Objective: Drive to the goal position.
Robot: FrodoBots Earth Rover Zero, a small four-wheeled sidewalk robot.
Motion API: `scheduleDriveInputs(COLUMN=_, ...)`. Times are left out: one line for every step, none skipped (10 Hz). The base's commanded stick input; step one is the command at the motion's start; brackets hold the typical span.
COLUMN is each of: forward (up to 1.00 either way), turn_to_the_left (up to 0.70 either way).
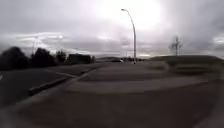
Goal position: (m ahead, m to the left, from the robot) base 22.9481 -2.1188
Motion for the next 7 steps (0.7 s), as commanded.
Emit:
scheduleDriveInputs(forward=1.00, turn_to_the_left=0.00)
scheduleDriveInputs(forward=1.00, turn_to_the_left=0.00)
scheduleDriveInputs(forward=1.00, turn_to_the_left=0.00)
scheduleDriveInputs(forward=1.00, turn_to_the_left=0.00)
scheduleDriveInputs(forward=1.00, turn_to_the_left=0.00)
scheduleDriveInputs(forward=1.00, turn_to_the_left=0.00)
scheduleDriveInputs(forward=1.00, turn_to_the_left=0.00)
